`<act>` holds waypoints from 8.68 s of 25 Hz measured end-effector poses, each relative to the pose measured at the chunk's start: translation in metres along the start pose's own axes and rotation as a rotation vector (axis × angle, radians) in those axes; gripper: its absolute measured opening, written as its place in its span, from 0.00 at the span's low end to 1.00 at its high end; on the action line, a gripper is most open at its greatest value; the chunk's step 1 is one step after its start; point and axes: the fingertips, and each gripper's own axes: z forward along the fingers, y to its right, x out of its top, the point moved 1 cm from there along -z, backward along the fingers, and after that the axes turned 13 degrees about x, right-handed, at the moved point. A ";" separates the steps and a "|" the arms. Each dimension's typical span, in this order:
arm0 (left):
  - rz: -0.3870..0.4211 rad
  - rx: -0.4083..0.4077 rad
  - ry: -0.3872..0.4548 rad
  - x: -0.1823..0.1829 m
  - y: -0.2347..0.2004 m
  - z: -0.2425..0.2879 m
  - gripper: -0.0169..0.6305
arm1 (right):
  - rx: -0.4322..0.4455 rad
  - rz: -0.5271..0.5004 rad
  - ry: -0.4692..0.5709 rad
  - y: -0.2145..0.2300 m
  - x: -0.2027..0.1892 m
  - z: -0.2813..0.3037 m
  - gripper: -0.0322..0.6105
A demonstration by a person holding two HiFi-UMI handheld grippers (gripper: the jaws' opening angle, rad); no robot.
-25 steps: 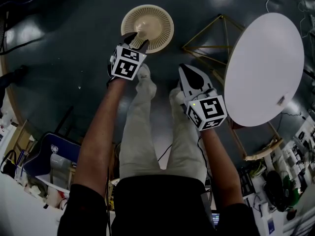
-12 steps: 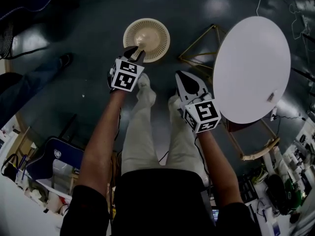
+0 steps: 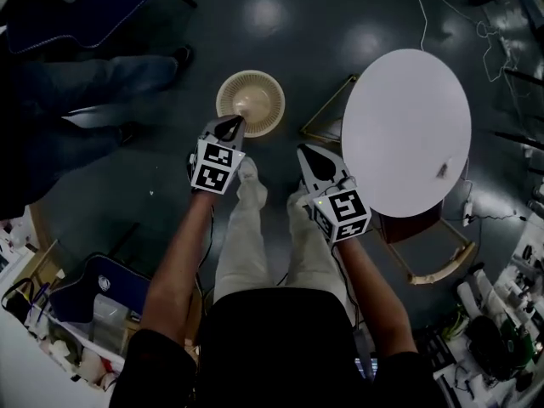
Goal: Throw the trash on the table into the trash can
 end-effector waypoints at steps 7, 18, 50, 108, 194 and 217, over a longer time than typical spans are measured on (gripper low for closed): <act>-0.019 -0.019 0.088 0.047 0.033 -0.067 0.05 | -0.024 -0.033 0.058 -0.013 0.040 -0.051 0.07; -0.043 -0.081 0.309 0.146 0.092 -0.166 0.05 | -0.024 -0.152 0.133 -0.032 0.106 -0.122 0.07; 0.085 -0.203 0.727 0.355 0.268 -0.335 0.05 | -0.161 -0.323 0.450 -0.040 0.220 -0.380 0.07; 0.194 -0.247 0.414 0.311 0.434 -0.189 0.05 | -0.673 0.363 -0.017 0.337 -0.163 -0.450 0.24; -0.340 0.102 0.262 0.053 -0.010 -0.127 0.05 | -0.011 -0.155 -0.176 0.051 0.001 0.110 0.12; -0.251 0.040 0.137 -0.070 -0.034 0.035 0.05 | -0.043 -0.025 -0.322 0.129 -0.166 0.239 0.12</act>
